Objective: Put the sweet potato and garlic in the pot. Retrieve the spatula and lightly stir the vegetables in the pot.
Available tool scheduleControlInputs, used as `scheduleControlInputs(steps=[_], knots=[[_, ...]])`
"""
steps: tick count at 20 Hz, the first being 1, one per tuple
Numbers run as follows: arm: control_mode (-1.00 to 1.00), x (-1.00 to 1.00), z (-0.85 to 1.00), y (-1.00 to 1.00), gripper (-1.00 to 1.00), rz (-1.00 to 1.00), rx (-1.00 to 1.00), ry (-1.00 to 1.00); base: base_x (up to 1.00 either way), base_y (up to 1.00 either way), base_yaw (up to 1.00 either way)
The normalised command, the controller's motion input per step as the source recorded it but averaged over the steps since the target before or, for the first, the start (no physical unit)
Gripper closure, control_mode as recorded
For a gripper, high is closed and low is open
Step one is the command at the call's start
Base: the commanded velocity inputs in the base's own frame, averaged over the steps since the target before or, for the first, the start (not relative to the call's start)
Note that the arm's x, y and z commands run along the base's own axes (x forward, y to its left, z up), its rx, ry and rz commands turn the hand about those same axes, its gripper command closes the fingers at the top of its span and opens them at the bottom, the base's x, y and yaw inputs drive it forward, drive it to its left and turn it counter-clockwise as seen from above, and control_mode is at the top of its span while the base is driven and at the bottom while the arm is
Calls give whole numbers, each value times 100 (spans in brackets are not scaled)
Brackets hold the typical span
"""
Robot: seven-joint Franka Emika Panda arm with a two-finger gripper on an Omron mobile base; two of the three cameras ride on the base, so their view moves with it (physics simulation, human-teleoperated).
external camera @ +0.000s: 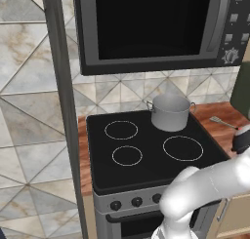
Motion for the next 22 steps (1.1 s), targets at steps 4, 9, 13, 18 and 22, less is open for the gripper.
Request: scheduleControlInputs(steps=[4, 9, 13, 18, 22], knots=[[-100, 41, -28, -11, -100, 0, 7, 1, 0, 0, 0], [-100, 29, -26, -22, -100, 0, 5, 0, 0, 0, 0], [-100, 11, -24, -39, -100, 0, 0, 0, 0, 0, 0], [-100, 7, -34, -29, -100, 0, 0, 0, 0, 0, 0], [-100, 2, -38, -24, -100, 0, 0, 0, 0, 0, 0]])
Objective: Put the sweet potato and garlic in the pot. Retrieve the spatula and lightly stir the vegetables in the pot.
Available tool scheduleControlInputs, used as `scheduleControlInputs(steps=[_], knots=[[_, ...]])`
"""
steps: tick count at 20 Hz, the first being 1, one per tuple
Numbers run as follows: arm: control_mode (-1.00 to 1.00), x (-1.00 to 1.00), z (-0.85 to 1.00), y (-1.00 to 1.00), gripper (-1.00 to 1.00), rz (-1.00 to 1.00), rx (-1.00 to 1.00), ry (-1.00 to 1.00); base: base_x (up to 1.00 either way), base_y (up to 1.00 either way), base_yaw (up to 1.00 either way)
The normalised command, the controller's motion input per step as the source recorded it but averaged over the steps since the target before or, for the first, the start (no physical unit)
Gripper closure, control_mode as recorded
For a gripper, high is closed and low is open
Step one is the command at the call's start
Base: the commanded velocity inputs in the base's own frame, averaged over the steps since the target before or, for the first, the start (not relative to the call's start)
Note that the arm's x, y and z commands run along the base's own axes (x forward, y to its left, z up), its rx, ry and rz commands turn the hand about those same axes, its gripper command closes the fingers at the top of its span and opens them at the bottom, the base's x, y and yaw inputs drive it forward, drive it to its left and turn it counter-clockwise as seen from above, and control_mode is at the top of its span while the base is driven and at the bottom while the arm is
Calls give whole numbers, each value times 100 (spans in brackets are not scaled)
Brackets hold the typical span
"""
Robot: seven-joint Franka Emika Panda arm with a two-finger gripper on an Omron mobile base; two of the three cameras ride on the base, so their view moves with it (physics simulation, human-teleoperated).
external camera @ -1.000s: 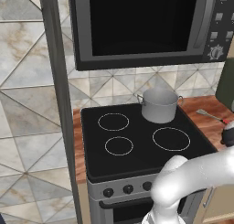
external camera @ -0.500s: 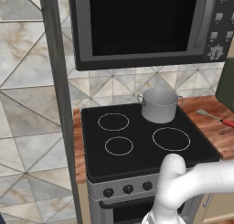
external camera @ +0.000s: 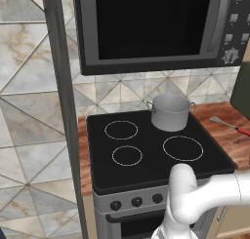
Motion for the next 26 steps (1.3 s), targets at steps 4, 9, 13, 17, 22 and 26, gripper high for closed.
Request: scheduleControlInputs(steps=[4, 9, 13, 17, 22, 26], knots=[[-100, 1, -43, -7, -100, 0, 0, 4, 0, 0, 0], [-100, 0, -39, 0, -100, 0, 0, 1, 0, 0, 0], [-100, -3, -28, 9, -100, 0, 0, 0, 0, 0, 0], [-100, -14, -11, 24, -100, 0, 0, -1, 0, 0, 0], [-100, -6, -13, 33, -100, -2, 0, 0, 0, 0, 0], [-100, -6, -25, 26, -100, -4, 0, -2, 0, 0, 0]])
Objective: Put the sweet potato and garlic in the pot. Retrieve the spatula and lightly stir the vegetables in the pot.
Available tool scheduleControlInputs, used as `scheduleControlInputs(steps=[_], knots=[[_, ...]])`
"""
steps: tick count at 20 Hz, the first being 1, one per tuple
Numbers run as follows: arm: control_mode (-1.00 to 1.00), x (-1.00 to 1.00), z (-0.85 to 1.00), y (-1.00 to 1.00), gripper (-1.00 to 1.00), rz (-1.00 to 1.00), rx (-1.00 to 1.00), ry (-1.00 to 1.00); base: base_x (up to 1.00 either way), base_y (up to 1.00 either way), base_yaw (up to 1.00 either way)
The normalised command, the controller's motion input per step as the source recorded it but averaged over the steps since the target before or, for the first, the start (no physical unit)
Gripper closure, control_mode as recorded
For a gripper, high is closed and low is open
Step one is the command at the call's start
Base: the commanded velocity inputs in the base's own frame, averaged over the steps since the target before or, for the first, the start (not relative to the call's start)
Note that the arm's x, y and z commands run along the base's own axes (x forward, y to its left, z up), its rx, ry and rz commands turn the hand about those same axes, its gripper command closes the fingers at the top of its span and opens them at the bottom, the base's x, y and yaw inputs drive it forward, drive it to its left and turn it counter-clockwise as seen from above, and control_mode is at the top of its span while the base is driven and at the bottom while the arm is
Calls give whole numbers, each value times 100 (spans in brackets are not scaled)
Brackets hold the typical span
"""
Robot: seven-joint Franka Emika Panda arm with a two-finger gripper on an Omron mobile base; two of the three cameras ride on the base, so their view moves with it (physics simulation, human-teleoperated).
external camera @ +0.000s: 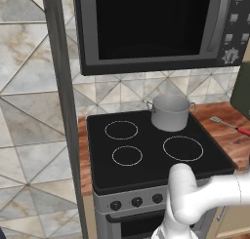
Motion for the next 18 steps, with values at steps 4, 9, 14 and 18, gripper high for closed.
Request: scheduleControlInputs(steps=[4, 9, 14, 18], knots=[[-100, -10, -32, 7, -100, -4, 0, -4, 0, 0, 0], [-100, -1, -21, 0, 100, -4, -3, -10, 0, 0, 0], [-100, 0, -23, 0, 100, -4, -3, -7, 0, 0, 0], [-100, -3, -8, 14, 100, -13, -7, -10, 0, 0, 0]])
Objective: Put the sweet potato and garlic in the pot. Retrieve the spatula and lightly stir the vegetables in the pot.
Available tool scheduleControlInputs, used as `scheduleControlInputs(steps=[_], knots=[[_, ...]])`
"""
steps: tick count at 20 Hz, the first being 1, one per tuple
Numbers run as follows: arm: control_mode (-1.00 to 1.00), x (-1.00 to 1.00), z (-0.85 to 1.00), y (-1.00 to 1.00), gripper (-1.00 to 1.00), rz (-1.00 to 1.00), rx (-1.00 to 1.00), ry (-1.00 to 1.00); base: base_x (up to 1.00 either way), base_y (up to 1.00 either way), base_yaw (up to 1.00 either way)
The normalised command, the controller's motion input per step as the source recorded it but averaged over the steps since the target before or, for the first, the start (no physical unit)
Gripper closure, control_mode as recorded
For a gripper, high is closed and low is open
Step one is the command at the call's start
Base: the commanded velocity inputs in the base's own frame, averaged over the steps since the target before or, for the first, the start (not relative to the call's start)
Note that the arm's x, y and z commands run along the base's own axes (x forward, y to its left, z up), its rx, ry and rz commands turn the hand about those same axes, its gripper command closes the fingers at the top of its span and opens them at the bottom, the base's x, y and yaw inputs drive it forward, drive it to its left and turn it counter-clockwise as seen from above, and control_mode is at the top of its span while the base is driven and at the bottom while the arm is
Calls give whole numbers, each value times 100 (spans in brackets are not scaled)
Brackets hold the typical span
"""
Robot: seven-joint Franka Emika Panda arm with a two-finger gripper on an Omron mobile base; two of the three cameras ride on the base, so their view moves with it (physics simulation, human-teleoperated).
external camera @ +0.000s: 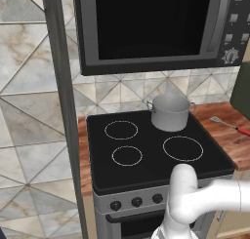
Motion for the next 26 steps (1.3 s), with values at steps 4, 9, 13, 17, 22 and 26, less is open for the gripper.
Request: scheduleControlInputs(steps=[4, 9, 13, 17, 22, 26], knots=[[-100, -44, 9, 7, 100, -11, 0, -20, 0, 0, 0], [-100, -42, 35, 15, 100, -6, 0, -21, 0, 0, 0], [-100, -28, 42, 32, 100, 0, 0, -20, 0, 0, 0], [-100, -29, 38, 48, 100, 0, 0, -16, 0, 0, 0], [-100, -28, 41, 57, 100, 0, -2, -13, 0, 0, 0], [-100, -28, 34, 57, 100, 0, -5, -14, 0, 0, 0]])
